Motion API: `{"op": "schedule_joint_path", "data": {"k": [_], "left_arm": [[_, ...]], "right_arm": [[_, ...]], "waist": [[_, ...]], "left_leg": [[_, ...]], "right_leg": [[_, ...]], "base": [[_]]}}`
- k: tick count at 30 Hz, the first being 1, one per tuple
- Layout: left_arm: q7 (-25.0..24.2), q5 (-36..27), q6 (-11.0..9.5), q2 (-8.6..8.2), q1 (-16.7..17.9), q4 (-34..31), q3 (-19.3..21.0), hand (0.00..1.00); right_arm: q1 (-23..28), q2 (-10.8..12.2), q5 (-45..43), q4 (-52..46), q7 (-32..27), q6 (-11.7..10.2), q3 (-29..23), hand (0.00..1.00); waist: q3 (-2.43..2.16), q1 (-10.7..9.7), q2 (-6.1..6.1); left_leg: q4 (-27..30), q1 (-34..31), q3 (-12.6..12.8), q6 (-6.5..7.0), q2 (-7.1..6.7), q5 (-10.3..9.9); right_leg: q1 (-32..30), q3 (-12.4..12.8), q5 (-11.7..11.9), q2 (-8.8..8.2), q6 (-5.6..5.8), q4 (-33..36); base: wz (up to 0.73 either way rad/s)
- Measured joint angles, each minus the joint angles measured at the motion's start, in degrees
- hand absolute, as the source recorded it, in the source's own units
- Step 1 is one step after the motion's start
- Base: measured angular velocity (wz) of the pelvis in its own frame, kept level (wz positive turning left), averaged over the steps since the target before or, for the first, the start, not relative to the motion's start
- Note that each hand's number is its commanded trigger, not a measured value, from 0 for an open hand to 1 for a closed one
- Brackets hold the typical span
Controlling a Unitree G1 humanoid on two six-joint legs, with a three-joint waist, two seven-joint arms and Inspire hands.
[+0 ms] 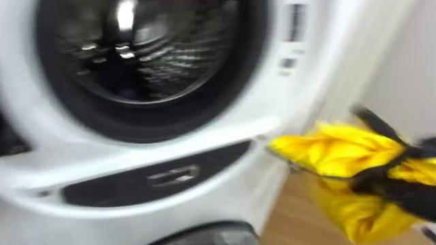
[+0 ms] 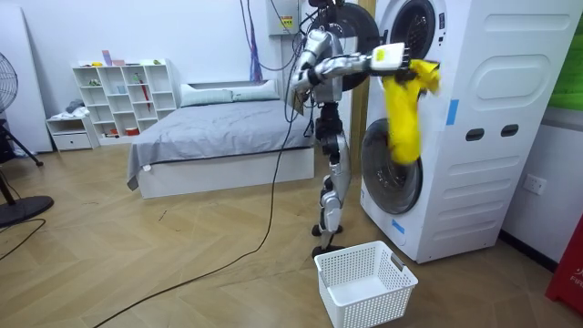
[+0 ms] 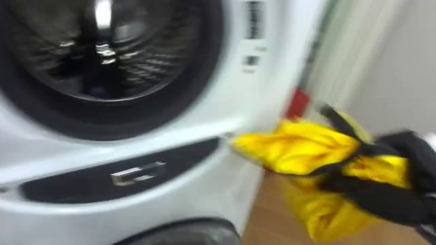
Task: Pick clothes from washing machine
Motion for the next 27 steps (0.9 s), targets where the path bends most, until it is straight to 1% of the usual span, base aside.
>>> {"op": "schedule_joint_path", "data": {"k": [1, 2, 3, 4, 5, 7, 9, 10, 11, 12, 14, 16, 17, 18, 20, 21, 22, 23, 24, 25, 26, 27], "left_arm": [[0.01, 0.03, -0.01, 0.41, 0.56, 0.0, -0.01, 0.0], [0.02, 0.03, -0.02, 0.6, 0.62, -0.01, -0.02, 0.0], [0.02, 0.03, -0.02, 1.05, 1.0, -0.02, -0.05, 0.0], [0.02, 0.02, -0.03, 1.27, 0.99, -0.12, -0.12, 0.0], [0.02, 0.03, -0.11, 1.72, 0.91, -0.14, -0.47, 0.0], [0.02, 0.02, -0.11, 2.0, 0.91, -0.15, -1.18, 0.0], [0.02, 0.0, -0.11, 2.3, 1.0, -0.18, -2.25, 0.0], [0.02, -0.01, -0.08, 2.52, 1.23, -0.53, -2.33, 0.0], [0.02, -0.06, -0.08, 2.66, 1.39, -0.85, -2.46, 0.0], [0.04, -0.17, -0.11, 3.04, 1.7, -1.4, -3.13, 0.0], [0.13, -0.21, 0.06, 3.48, 1.61, -1.39, -4.18, 0.0], [0.18, -0.18, 0.12, 3.6, 1.74, -1.28, -4.96, 0.0], [0.17, -0.18, 0.12, 3.6, 1.81, -1.22, -5.23, 0.0], [0.17, -0.31, 0.12, 3.59, 1.71, -0.96, -5.64, 0.0], [0.18, -1.02, 0.15, 3.59, 1.42, -0.35, -5.71, 0.0], [0.22, -1.05, 0.53, 3.6, 1.0, -0.27, -6.19, 0.0], [0.56, -1.05, 1.3, 3.57, 0.59, -0.28, -6.85, 0.0], [0.61, -1.05, 1.6, 3.57, 0.57, -0.27, -7.06, 0.0], [0.93, -1.07, 2.13, 3.57, 0.55, -0.28, -8.05, 0.0], [1.29, -1.14, 2.39, 3.54, 0.52, -0.28, -9.26, 0.0], [1.29, -1.23, 2.42, 3.52, 0.39, -0.27, -9.77, 0.0], [1.3, -1.36, 2.46, 3.51, -0.02, -0.22, -11.07, 0.0]], "right_arm": [[-0.06, -0.05, 0.0, 1.45, -0.91, 0.37, -0.82, 1.0], [-0.14, -0.11, 0.0, 2.37, -1.36, 0.42, -1.09, 1.0], [-0.09, -0.11, 0.01, 3.86, -1.97, 1.01, -1.87, 1.0], [-0.13, -0.17, 0.0, 4.53, -2.29, 1.29, -2.16, 1.0], [-0.14, -0.31, 0.0, 4.92, -2.79, 2.28, -2.5, 1.0], [-0.14, -0.43, 0.24, 4.97, -3.32, 2.66, -2.65, 1.0], [-0.09, -0.43, 0.91, 4.98, -3.79, 2.69, -2.63, 1.0], [0.23, -0.43, 1.96, 4.98, -4.13, 2.7, -2.63, 1.0], [0.46, -0.43, 2.56, 4.98, -4.37, 2.71, -2.63, 1.0], [0.77, -0.43, 3.35, 4.99, -4.85, 2.74, -2.59, 1.0], [0.79, -0.42, 3.57, 5.05, -5.34, 2.75, -2.31, 1.0], [0.79, -0.42, 3.64, 5.31, -5.48, 2.76, -1.97, 1.0], [0.79, -0.41, 3.71, 5.42, -5.48, 2.76, -1.91, 1.0], [0.78, -0.35, 3.69, 5.7, -5.48, 2.78, -1.76, 1.0], [0.75, -0.25, 3.71, 6.21, -5.48, 2.8, -1.61, 1.0], [0.57, -0.25, 3.68, 6.93, -5.51, 2.86, -1.29, 1.0], [0.59, -0.24, 3.53, 7.23, -5.59, 3.01, -0.65, 1.0], [0.56, -0.22, 3.62, 7.58, -5.63, 2.95, -0.04, 1.0], [0.43, -0.21, 3.69, 8.9, -5.63, 2.81, 1.35, 1.0], [0.31, -0.13, 3.78, 10.99, -5.66, 2.79, 2.79, 1.0], [0.29, 0.0, 3.9, 12.24, -5.66, 2.8, 3.36, 1.0], [0.05, 0.5, 3.99, 15.13, -5.77, 2.79, 4.41, 1.0]], "waist": [[0.03, -0.72, -0.12], [0.04, -1.12, -0.18], [0.06, -1.91, -0.42], [0.08, -2.37, -0.59], [0.13, -3.25, -0.82], [0.12, -4.14, -0.93], [0.11, -4.22, -1.0], [0.04, -4.41, -1.3], [0.04, -4.47, -1.4], [0.06, -4.47, -1.6], [0.11, -4.5, -1.77], [0.25, -4.52, -1.96], [0.29, -4.51, -1.92], [0.44, -4.44, -1.72], [0.48, -4.29, -1.59], [0.35, -4.27, -1.27], [0.31, -4.27, -1.02], [0.35, -4.12, -0.9], [0.47, -3.82, -0.65], [0.48, -3.22, -0.22], [0.49, -2.82, 0.06], [0.53, -2.55, 0.61]], "left_leg": [[-0.17, 0.15, 1.11, -0.43, 0.54, 0.28], [-0.24, 0.13, 1.38, -0.54, 0.73, 0.31], [-0.25, 0.4, 2.17, -0.83, 1.15, 0.24], [-0.24, 0.47, 2.38, -0.94, 1.28, 0.23], [-0.29, 0.62, 2.81, -1.14, 1.45, 0.24], [-0.36, 1.06, 4.0, -1.6, 1.82, -0.01], [-0.35, 1.24, 4.75, -1.85, 1.81, -0.25], [-0.33, 1.33, 4.95, -1.98, 1.92, -0.34], [-0.29, 1.36, 5.09, -2.03, 2.02, -0.37], [-0.23, 1.45, 5.4, -2.08, 2.36, -0.41], [-0.22, 1.58, 5.62, -2.28, 2.37, -0.6], [0.02, 1.57, 5.59, -2.47, 2.53, -0.92], [0.18, 1.57, 5.58, -2.42, 2.62, -1.01], [0.2, 1.43, 5.56, -2.5, 2.68, -1.14], [0.22, 1.13, 5.4, -2.63, 2.73, -1.34], [0.35, 0.86, 5.42, -2.65, 2.77, -1.45], [0.5, 0.75, 5.64, -2.64, 2.84, -1.59], [0.64, 0.76, 5.74, -2.64, 2.85, -1.61], [1.15, 0.66, 6.11, -2.66, 3.15, -2.09], [2.0, 0.15, 6.28, -2.74, 3.58, -2.97], [2.39, -0.11, 6.34, -2.72, 3.71, -3.3], [2.88, -0.59, 6.33, -2.55, 3.79, -3.57]], "right_leg": [[-0.39, 0.33, 0.51, 0.28, -0.01, 0.02], [-0.46, 0.29, 0.73, 0.37, -0.02, -0.02], [-0.51, 0.43, 1.15, 0.61, 0.05, -0.03], [-0.55, 0.54, 1.23, 0.72, 0.0, -0.04], [-0.57, 0.89, 1.35, 1.08, -0.09, -0.02], [-0.53, 1.85, 1.58, 1.74, -0.38, -0.02], [-0.54, 2.59, 1.84, 2.1, -0.82, -0.1], [-0.52, 2.7, 1.99, 2.2, -1.21, -0.13], [-0.51, 2.7, 1.98, 2.22, -1.31, -0.13], [-0.47, 2.69, 1.98, 2.24, -1.44, -0.13], [-0.45, 2.68, 1.9, 2.44, -1.62, -0.14], [-0.48, 2.68, 1.76, 2.62, -1.84, -0.17], [-0.49, 2.71, 1.73, 2.68, -1.89, -0.19], [-0.5, 2.71, 1.67, 2.74, -1.98, -0.13], [-0.54, 2.75, 1.62, 2.79, -2.06, -0.15], [-0.58, 2.76, 1.65, 2.81, -2.1, -0.11], [-0.69, 2.84, 1.67, 2.73, -2.13, -0.1], [-0.7, 2.94, 1.69, 2.68, -2.16, -0.08], [-0.65, 3.1, 1.71, 2.71, -2.19, -0.09], [-0.81, 3.14, 1.71, 2.99, -2.19, -0.06], [-1.0, 3.16, 1.71, 3.08, -2.18, -0.06], [-1.42, 2.7, 1.71, 3.1, -2.18, 0.02]], "base": [[-0.67], [-0.58], [-0.34], [-0.26], [-0.24], [-0.24], [-0.19], [-0.14], [-0.05], [-0.05], [-0.06], [0.0], [0.0], [0.0], [0.0], [0.0], [0.0], [-0.07], [-0.12], [-0.16], [-0.12], [-0.03]]}}
